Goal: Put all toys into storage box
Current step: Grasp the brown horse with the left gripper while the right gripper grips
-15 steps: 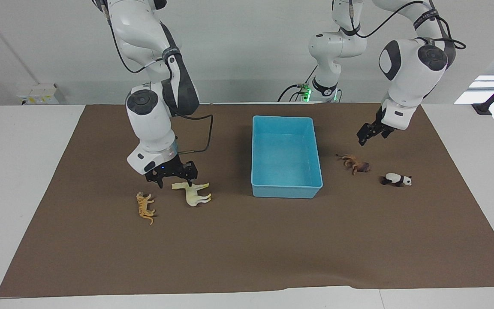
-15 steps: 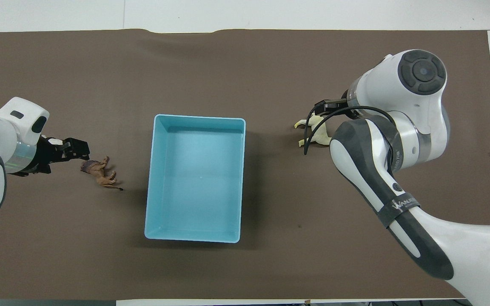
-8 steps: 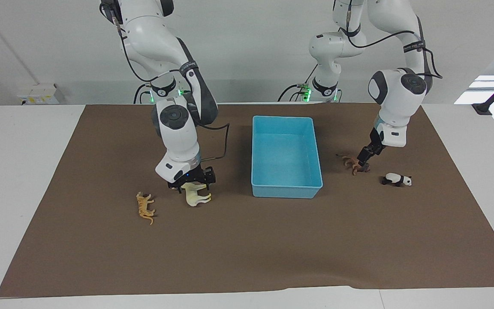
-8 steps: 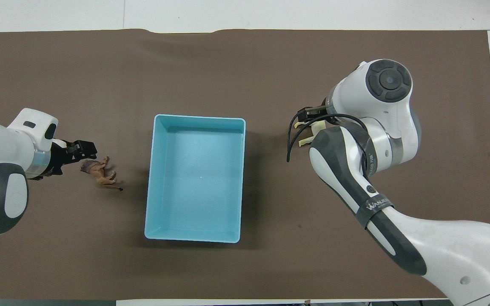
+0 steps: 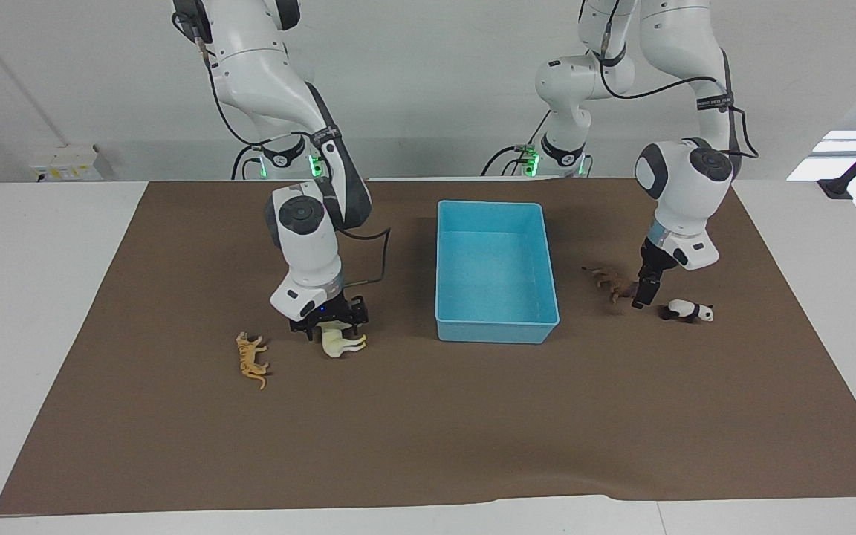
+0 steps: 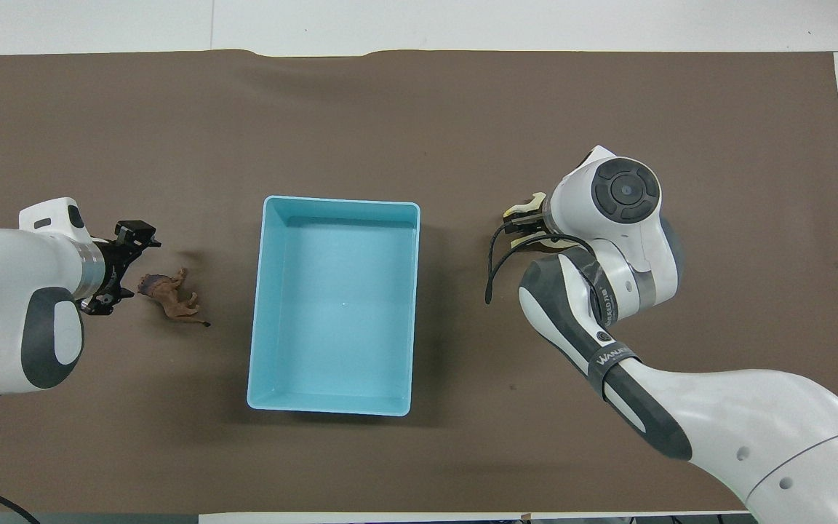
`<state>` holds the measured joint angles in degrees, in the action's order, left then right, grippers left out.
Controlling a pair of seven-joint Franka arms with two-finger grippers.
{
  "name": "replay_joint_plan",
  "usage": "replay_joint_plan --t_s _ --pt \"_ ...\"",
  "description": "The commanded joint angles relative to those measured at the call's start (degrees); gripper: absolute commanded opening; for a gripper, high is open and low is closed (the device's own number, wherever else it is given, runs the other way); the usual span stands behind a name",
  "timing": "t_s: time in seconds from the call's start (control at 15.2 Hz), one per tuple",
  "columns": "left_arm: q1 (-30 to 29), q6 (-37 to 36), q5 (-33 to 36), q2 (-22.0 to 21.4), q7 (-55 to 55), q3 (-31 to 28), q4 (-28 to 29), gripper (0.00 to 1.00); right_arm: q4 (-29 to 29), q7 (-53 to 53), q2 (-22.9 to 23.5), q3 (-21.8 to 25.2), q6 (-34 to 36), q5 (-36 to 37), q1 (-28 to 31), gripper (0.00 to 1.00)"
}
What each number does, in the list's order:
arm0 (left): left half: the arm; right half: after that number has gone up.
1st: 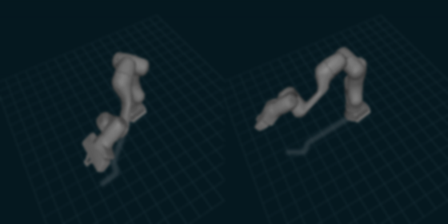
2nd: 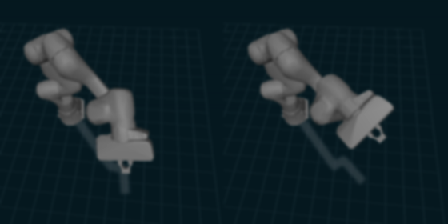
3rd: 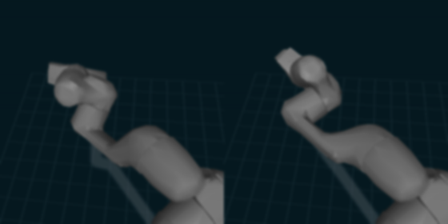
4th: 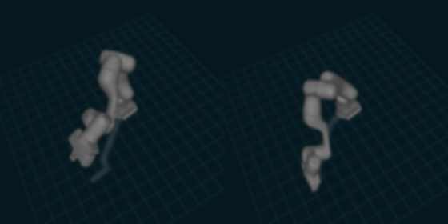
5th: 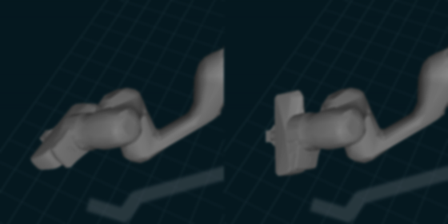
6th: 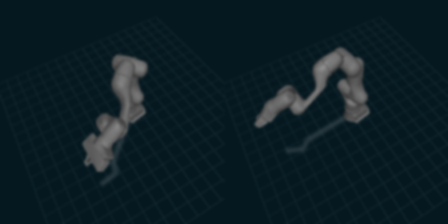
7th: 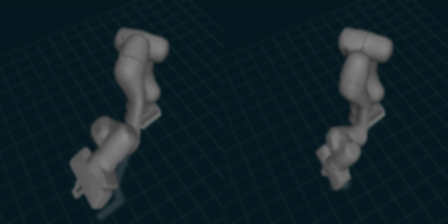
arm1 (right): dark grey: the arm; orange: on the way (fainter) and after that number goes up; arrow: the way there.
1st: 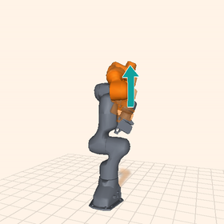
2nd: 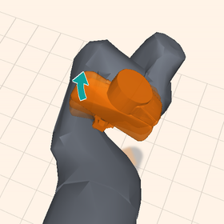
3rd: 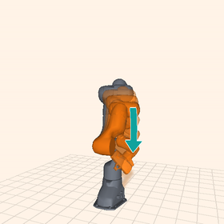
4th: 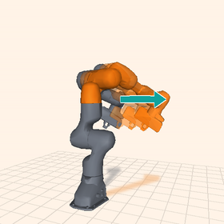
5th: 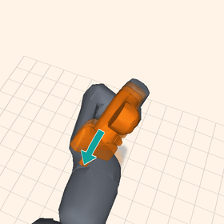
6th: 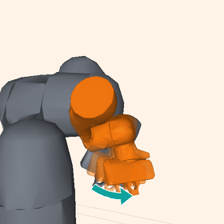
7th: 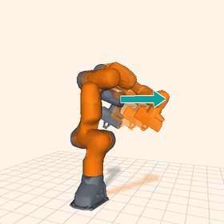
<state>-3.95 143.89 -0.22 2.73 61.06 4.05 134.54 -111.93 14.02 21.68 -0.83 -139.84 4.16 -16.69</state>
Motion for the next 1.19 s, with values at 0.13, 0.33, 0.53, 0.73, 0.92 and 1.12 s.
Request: replay_joint_plan --t_s 0.13,0.33,0.53,0.73,0.92,1.12 --pt "0.6 3.3 0.1 -0.6 2.6 -0.4 5.1 1.0 -3.6 -2.2 -1.6 -0.2 -4.0 1.7 1.4 0.0" --pt "0.6 4.9 0.1 -0.3 6.0 -0.4 5.2 0.81 -3.2 -2.3 -1.6 -0.2 -3.5 1.8 1.1 0.0" --pt "0.6 4.6 0.1 -0.2 5.5 -0.4 5.1 0.08 -0.5 -2.1 -1.6 0.0 1.4 2.3 0.4 0.0" --pt "0.5 3.8 0.2 -0.1 4.6 -0.5 3.5 0.01 9.4 -1.5 -1.6 -0.3 14.7 3.7 0.5 0.0" --pt "0.7 -8.6 0.2 0.9 4.3 -0.1 -8.6 0.0 19.7 1.3 -1.6 -0.5 27.2 2.7 -0.3 0.0" --pt "4.4 -26.0 -3.1 4.6 4.9 1.1 -27.0 0.0 28.5 2.3 -1.2 -0.4 36.4 0.5 -1.0 0.0"
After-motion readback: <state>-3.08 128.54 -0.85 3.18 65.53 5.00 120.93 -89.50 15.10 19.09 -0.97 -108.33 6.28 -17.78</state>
